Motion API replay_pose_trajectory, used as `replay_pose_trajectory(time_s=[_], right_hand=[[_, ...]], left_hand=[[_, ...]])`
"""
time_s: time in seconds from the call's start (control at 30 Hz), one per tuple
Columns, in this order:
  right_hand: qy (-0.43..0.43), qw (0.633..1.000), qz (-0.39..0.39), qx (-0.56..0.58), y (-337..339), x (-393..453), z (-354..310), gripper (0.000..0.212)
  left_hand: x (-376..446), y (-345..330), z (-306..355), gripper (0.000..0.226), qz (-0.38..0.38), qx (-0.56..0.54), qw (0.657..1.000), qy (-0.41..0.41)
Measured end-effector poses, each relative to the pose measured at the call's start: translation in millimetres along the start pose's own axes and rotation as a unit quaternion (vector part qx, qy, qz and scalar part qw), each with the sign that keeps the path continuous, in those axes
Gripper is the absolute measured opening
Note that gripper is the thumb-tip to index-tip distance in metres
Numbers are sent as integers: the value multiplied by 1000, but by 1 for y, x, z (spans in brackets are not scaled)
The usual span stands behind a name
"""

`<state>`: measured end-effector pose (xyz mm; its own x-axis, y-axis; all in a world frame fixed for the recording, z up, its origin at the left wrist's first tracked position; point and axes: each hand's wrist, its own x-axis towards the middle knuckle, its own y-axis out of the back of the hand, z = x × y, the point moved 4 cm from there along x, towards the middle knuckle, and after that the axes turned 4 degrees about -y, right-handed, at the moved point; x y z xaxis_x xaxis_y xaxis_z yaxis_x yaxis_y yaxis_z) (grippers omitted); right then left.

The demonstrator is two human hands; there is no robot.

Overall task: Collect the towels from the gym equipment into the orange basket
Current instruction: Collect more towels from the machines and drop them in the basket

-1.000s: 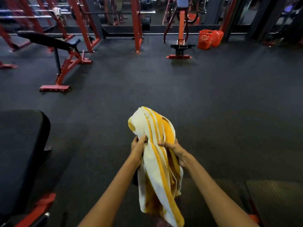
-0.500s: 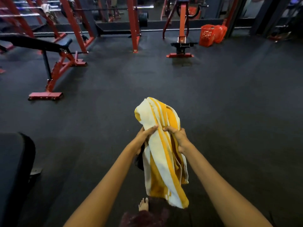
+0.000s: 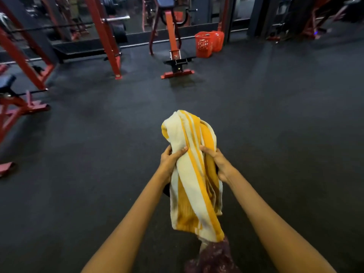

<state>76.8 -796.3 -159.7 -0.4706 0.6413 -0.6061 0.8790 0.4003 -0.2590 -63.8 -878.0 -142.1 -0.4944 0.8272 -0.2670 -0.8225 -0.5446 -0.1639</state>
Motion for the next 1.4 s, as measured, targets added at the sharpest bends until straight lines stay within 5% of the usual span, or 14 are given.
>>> replay_pose_trajectory(time_s=[0.13, 0.27, 0.67, 1.4], right_hand=[[3, 998, -64, -14, 20, 53, -58, 95], [54, 995, -45, -75, 33, 115, -136, 120], [141, 983, 32, -116, 60, 331, -332, 101], [109, 986, 120, -44, 153, 730, -624, 95]], left_hand=[[86, -30, 22, 53, -11, -38, 999, 2], [181, -73, 59, 51, -3, -55, 998, -8], [452, -145, 123, 46, -10, -78, 996, -28], [953, -301, 191, 54, -65, -28, 997, 14]])
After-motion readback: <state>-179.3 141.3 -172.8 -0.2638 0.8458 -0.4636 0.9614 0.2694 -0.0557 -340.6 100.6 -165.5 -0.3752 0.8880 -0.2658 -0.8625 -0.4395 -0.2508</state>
